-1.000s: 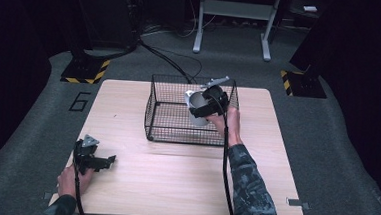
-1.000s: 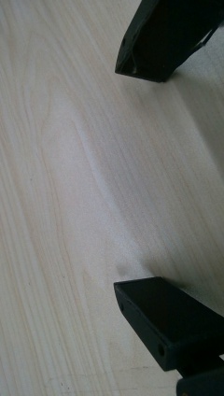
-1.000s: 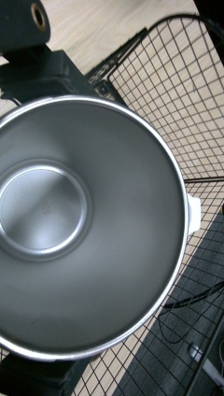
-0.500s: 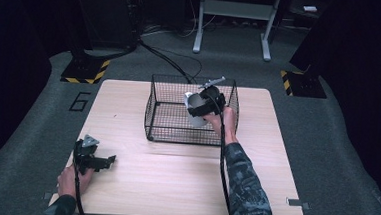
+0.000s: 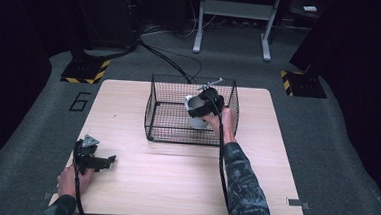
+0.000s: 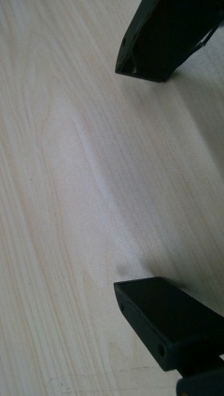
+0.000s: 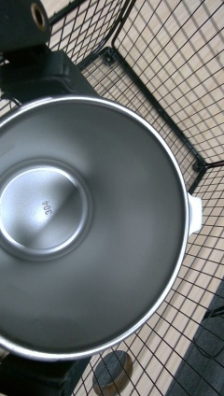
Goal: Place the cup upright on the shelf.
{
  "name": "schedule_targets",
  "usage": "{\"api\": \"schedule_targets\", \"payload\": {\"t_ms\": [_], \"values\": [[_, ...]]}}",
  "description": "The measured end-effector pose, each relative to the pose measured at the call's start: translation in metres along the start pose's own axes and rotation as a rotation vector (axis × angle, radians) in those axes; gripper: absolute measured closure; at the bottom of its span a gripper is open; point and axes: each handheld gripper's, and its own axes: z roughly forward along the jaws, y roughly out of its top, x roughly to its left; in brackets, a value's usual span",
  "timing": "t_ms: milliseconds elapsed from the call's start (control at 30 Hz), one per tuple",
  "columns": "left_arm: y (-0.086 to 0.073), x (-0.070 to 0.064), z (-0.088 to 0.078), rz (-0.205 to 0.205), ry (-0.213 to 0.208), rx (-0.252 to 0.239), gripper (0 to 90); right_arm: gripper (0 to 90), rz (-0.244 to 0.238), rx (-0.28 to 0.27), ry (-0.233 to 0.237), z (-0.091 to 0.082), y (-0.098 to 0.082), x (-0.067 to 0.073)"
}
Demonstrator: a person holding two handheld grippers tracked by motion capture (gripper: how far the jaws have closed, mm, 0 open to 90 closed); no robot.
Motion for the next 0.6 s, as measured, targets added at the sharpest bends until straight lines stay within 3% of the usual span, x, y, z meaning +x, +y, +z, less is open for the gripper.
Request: {"api": "schedule_targets", "payload": {"t_ms": [600], "values": [[0.0,0.0,0.0,0.0,0.0,0.0,0.0,6.6,0.004,0.078,0.007,0.016,0.002,-0.004]]}}
